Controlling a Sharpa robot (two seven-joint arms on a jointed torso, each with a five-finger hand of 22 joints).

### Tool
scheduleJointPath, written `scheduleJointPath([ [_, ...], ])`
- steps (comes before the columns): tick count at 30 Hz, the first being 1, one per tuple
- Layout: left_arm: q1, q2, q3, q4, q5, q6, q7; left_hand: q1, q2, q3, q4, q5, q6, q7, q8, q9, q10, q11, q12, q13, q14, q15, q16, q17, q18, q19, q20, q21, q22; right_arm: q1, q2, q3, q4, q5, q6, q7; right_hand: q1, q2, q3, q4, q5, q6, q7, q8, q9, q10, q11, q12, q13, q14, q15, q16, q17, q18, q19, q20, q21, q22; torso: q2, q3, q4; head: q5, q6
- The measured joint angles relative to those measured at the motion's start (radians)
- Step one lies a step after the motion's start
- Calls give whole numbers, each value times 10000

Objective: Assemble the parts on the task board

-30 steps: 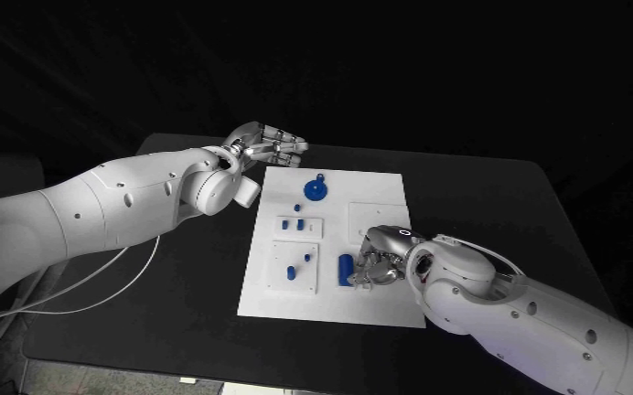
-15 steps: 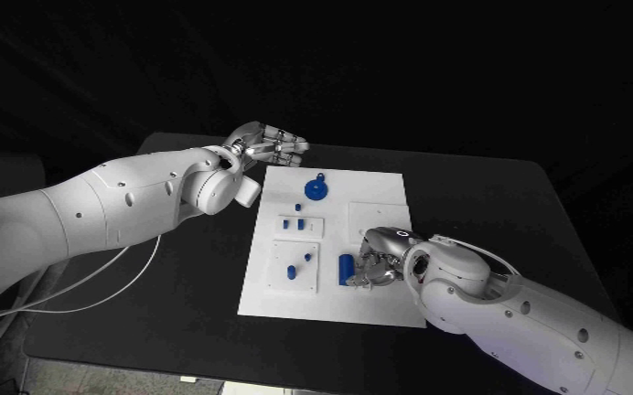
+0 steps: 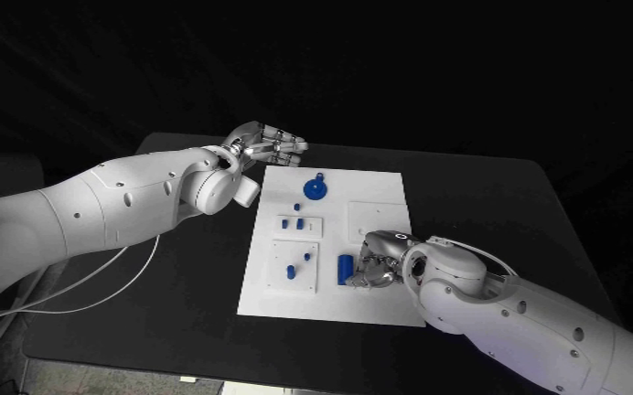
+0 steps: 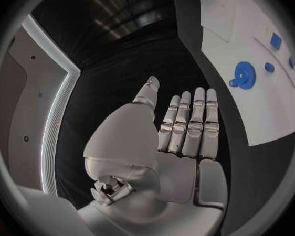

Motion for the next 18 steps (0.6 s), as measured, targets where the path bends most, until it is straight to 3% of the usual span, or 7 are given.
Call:
scheduleJointPath([
  [4, -1, -5, -1, -2, -3, 0, -7, 0, 0, 0, 0, 0, 0, 0, 0, 0, 0, 0, 0, 0, 0, 0, 0, 0, 1, 0, 0, 0, 0, -26, 30, 6, -15, 16, -9, -49, -2, 2, 1, 1, -319, 0, 0, 0, 0, 0, 0, 0, 0, 0, 0, -1, -18, 1, 0, 0, -2, -14, 0, 4, 0, -8, -10],
  [11, -1, -9, -2, -3, -10, 0, -20, 0, 0, 0, 0, 0, 35, 35, 0, 0, 0, 0, 0, 0, 0, 0, 0, 0, 0, 0, 0, 0, 0, -52, 4, 4, -2, 52, -73, -99, -52, 51, -18, 20, -393, 0, 0, 0, 5, 0, 0, -1, 0, 0, 0, -1, -26, 1, 0, 0, -2, -14, 0, -1, 0, -22, -14],
  [16, -1, -18, -3, -3, -14, 1, -28, 0, 0, 0, 0, 0, 35, 35, 0, 0, 0, 0, 0, 0, 0, 0, 0, 0, 0, 0, 0, 0, 0, -87, -212, -18, 100, 138, -275, -74, -129, -31, -226, 311, -393, -1, 1, -10, 28, 0, 0, -1, -28, 0, 0, -1, -35, 1, 0, 0, -2, -33, 0, 0, 0, -33, -12],
  [18, -1, -26, -3, -4, -16, 2, -31, 0, 0, 0, 0, 0, 35, 35, 0, 0, 0, 0, 0, -1, 0, 0, 0, 0, 0, 0, 0, 0, 0, -102, -399, -24, 193, 260, -455, -5, -190, -100, -415, 500, -437, -225, 99, -7, 93, 26, 26, 102, 47, 0, 0, -1, -35, 1, 0, 0, -2, -33, 0, 0, 0, -35, -12],
])
